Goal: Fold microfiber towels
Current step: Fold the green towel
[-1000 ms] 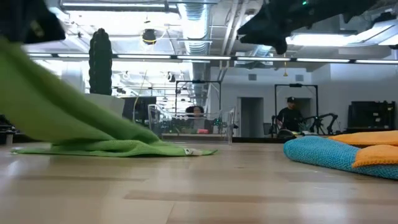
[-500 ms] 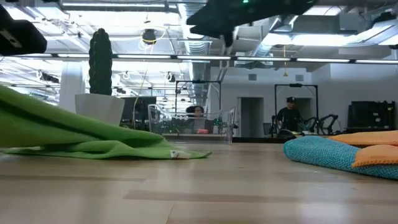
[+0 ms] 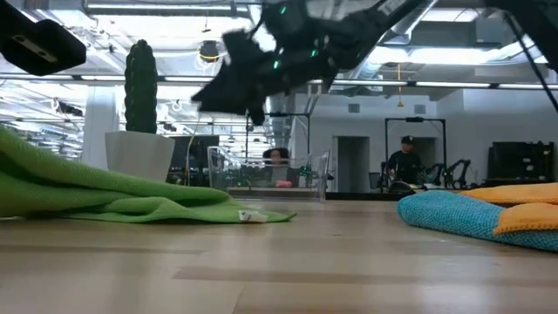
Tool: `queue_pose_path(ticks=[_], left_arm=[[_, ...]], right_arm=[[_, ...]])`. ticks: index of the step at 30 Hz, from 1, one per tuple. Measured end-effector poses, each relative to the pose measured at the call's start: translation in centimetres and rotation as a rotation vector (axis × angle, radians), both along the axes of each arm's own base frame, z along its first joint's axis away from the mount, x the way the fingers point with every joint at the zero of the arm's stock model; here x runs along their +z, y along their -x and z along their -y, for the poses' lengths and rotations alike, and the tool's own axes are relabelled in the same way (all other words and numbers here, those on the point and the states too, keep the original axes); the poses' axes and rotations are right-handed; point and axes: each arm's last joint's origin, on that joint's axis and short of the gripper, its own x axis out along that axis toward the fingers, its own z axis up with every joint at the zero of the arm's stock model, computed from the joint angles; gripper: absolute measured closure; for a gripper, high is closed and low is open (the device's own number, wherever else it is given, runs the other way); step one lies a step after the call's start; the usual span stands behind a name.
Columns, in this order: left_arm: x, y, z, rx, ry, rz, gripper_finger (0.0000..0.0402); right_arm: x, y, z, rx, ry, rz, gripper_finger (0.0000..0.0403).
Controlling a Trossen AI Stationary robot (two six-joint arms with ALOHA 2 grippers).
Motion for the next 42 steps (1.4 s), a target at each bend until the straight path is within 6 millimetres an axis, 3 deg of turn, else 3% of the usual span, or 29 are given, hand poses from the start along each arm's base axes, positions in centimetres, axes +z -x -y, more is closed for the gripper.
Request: queue_pose_path(ticks=[13,21,28,32,36,42], left_arm=[[0.0,-0.2,-0.3,0.05,-0.091,0.067,0.0401],[0.4,-0.3,-0.2,0.111,-0.066,0.065,0.0401],[1.7,-1.5,-1.0,0.141,-0.192,0.212,0.0401],[2.4,-2.4,-1.9,0.144,-0.284,0.28,0.0401],[2.7,-3.1,-2.8,0.046,-0.354,0.3,0.0401],[2.5,-3.8,-4.4,-0.121,-0.469,0.292,0.0401]], right_arm=[[-6.7,0.9,-0.4,0.048,-0.127,-0.364,0.023],[-7.2,3.1,-1.0,-0.009,-0.238,-0.613,0.0231],[-7.6,6.9,-4.1,0.036,-0.371,-0.792,0.0235],[-7.1,10.2,-6.5,0.022,-0.437,-0.859,0.0248],[-5.5,13.3,-7.5,-0.061,-0.427,-0.862,0.0266],[0.7,13.8,-6.9,-0.086,-0.335,-0.562,0.0284]])
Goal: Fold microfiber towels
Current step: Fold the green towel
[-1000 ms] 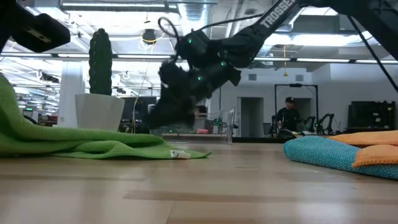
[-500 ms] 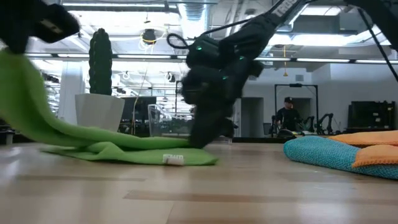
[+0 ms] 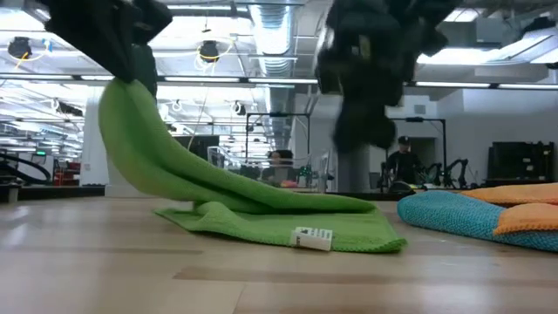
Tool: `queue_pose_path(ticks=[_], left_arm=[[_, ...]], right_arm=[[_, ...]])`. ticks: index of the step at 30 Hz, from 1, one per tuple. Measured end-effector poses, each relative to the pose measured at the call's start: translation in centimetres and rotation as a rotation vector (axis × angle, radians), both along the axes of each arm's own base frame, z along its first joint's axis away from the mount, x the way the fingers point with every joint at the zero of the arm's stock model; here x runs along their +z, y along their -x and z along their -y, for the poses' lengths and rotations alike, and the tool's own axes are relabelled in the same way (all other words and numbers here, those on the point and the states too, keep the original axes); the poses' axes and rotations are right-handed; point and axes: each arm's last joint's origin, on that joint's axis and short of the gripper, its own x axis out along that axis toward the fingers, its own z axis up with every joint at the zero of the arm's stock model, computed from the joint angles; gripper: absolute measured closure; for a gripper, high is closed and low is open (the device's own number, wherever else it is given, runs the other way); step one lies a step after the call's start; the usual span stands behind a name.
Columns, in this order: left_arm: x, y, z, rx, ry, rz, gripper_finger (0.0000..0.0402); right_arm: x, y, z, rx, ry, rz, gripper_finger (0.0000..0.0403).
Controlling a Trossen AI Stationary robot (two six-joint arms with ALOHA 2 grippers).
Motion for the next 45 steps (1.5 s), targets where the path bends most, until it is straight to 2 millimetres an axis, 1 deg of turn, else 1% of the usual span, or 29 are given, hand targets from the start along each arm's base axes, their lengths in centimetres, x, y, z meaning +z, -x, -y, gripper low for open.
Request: queue_pose_path(ticks=[2,4,6,8,10,14,17,19,22,25,26,31,32,36,39,45], left_arm=[[-0.1,-0.3,-0.6,-0.019,-0.029,-0.007,0.0401],[-0.2,-0.5,-1.1,-0.032,-0.048,-0.006,0.0401],[-0.2,-0.8,-1.4,-0.061,-0.069,0.001,0.0401],[-0.1,-1.0,-1.4,-0.111,-0.079,0.007,0.0401],[-0.1,-1.0,-1.3,-0.141,-0.073,0.002,0.0401],[-0.2,-0.9,-1.2,-0.146,-0.015,-0.021,0.0401],[-0.2,-0.8,-1.2,-0.125,0.003,-0.028,0.0401],[-0.3,-0.7,-1.2,-0.109,0.01,-0.034,0.0401],[-0.3,-0.7,-1.3,-0.083,0.025,-0.037,0.0401],[-0.3,-0.7,-1.3,-0.06,0.04,-0.035,0.0401],[-0.3,-0.7,-1.3,-0.054,0.044,-0.036,0.0401],[-0.3,-0.7,-1.3,-0.034,0.057,-0.032,0.0401],[-0.3,-0.7,-1.3,-0.034,0.057,-0.032,0.0401],[-0.3,-0.7,-1.2,-0.028,0.06,-0.032,0.0401],[-0.3,-0.7,-1.2,-0.015,0.068,-0.031,0.0401],[-0.3,-0.7,-1.2,-0.009,0.071,-0.03,0.0401]], right_arm=[[1.6,-0.4,0.4,-0.012,0.08,0.102,0.0284],[3.0,-1.1,0.8,0.006,0.196,0.196,0.0278],[3.3,-2.3,1.3,0.07,0.316,0.252,0.0266],[2.9,-3.9,1.8,0.141,0.398,0.264,0.0247],[2.5,-6.1,2.4,0.182,0.451,0.281,0.0223],[0.3,-9.9,3.9,0.318,0.483,0.261,0.0174],[-1.0,-12.2,4.9,0.407,0.505,0.259,0.0156],[-1.2,-13.2,5.6,0.44,0.516,0.264,0.0154],[-2.1,-13.9,6.6,0.489,0.47,0.262,0.0157],[-2.7,-13.8,7.2,0.532,0.38,0.27,0.0162],[-2.8,-13.8,7.2,0.549,0.37,0.275,0.0164],[-5.0,-13.8,6.8,0.624,0.342,0.248,0.0168],[-5.3,-14.1,6.7,0.624,0.348,0.252,0.0168],[-6.7,-14.0,7.0,0.597,0.328,0.204,0.0168],[-7.2,-13.9,7.3,0.583,0.314,0.176,0.0168],[-7.2,-13.4,7.2,0.634,0.318,0.151,0.0175]])
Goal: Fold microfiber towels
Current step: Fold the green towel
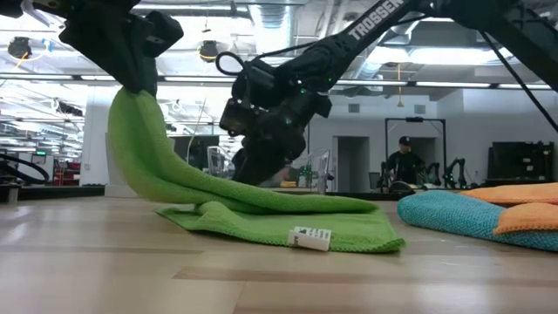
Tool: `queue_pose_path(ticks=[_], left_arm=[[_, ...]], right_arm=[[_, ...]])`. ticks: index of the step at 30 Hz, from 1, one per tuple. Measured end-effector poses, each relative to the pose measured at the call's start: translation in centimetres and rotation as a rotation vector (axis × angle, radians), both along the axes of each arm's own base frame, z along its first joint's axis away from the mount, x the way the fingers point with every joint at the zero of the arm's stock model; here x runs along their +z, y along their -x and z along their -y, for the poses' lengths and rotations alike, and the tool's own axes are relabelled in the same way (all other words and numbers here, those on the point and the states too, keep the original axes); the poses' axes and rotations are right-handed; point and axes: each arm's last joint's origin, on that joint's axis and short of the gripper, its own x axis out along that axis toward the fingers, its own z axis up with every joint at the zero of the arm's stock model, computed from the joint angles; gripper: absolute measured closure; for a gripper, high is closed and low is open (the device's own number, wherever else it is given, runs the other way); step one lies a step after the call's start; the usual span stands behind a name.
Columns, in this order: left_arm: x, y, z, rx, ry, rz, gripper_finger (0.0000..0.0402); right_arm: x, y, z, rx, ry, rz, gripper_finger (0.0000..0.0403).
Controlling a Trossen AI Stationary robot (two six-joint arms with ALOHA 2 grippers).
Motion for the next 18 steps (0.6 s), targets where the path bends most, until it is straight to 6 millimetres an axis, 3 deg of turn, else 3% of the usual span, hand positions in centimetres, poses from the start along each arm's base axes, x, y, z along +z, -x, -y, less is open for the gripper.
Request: queue_pose_path(ticks=[18], left_arm=[[-0.2,0.3,-0.2,0.019,-0.022,-0.034,0.0401]], right_arm=[[0.1,1.2,-0.1,0.021,-0.026,-0.112,0.026]])
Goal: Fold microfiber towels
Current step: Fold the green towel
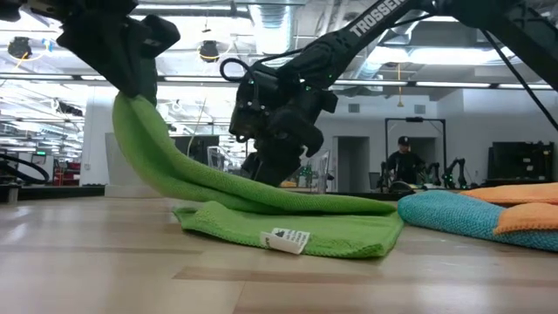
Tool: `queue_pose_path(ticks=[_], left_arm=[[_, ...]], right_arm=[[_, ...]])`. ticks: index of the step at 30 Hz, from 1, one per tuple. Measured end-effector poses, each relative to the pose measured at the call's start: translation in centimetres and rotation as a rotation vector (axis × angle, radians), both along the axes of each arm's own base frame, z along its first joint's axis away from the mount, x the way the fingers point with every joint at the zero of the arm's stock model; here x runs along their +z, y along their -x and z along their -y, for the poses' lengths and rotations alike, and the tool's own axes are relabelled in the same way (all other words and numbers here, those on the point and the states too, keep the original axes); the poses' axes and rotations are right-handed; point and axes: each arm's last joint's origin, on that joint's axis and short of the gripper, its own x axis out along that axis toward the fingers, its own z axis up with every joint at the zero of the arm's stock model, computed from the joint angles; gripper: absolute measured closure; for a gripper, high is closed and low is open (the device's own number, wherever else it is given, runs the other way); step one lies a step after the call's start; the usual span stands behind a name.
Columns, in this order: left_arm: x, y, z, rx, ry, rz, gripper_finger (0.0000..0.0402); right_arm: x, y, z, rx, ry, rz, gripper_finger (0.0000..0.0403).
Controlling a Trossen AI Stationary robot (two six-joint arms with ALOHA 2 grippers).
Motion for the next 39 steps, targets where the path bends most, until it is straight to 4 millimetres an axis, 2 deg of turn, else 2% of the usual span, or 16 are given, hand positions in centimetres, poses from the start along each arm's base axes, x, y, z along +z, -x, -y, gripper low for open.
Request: queue_pose_path(ticks=[6,10,12,18,22,27,32,35,39], left_arm=[[0.0,0.0,0.0,0.0,-0.001,-0.002,0.0401],[0.0,0.1,0.0,-0.003,-0.011,-0.005,0.0401],[0.0,0.0,-0.1,0.002,-0.025,0.001,0.0401],[0.3,0.0,-0.2,0.074,-0.032,0.025,0.0401],[1.5,-0.4,-0.2,0.118,-0.036,0.07,0.0401],[4.3,-0.4,-0.4,0.162,-0.081,0.146,0.0401],[8.1,0.5,-1.0,0.251,-0.096,0.192,0.0401],[10.6,0.7,-1.1,0.295,-0.037,0.229,0.0401],[13.5,0.9,-0.8,0.32,0.156,0.277,0.0401]], right_arm=[[1.4,0.6,0.2,-0.009,0.003,-0.016,0.033],[3.0,1.2,0.6,-0.027,0.009,-0.017,0.0381],[4.2,1.5,0.9,-0.045,0.007,-0.006,0.039],[10.5,3.3,1.5,-0.144,-0.003,0.083,0.0368],[16.0,5.6,1.7,-0.203,-0.012,0.19,0.0386],[21.4,9.0,1.1,-0.326,0.096,0.281,0.0387],[24.9,12.3,-0.2,-0.431,0.178,0.319,0.0369],[26.6,14.0,-1.4,-0.457,0.135,0.342,0.0378],[28.1,15.6,-3.5,-0.481,0.045,0.363,0.0388]])
